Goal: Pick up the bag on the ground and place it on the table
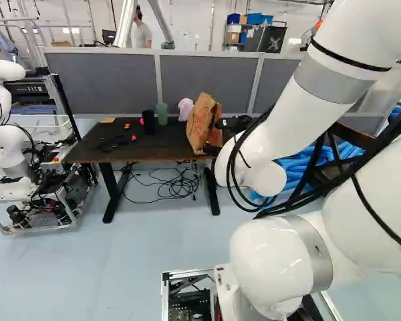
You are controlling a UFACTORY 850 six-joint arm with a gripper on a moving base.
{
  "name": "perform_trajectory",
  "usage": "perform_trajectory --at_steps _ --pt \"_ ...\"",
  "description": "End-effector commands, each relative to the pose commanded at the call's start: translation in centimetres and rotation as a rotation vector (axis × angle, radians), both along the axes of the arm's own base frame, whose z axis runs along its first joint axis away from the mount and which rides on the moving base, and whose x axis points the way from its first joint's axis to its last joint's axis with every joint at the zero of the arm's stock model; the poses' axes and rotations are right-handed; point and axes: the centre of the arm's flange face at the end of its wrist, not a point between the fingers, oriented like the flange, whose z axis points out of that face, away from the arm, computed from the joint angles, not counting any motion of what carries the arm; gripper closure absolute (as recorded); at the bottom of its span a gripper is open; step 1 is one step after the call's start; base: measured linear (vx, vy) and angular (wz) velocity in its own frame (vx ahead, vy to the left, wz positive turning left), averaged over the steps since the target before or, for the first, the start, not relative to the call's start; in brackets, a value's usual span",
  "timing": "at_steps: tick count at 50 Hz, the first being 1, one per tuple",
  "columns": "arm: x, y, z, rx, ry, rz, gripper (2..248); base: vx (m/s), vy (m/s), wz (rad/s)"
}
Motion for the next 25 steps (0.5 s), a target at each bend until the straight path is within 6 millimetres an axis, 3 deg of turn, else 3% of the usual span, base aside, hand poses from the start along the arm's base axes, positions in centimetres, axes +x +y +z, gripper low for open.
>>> perform_trajectory --at_steps 25 --pt "0.0 0.0 0.0 0.0 0.0 0.0 3 0.0 0.0 0.0"
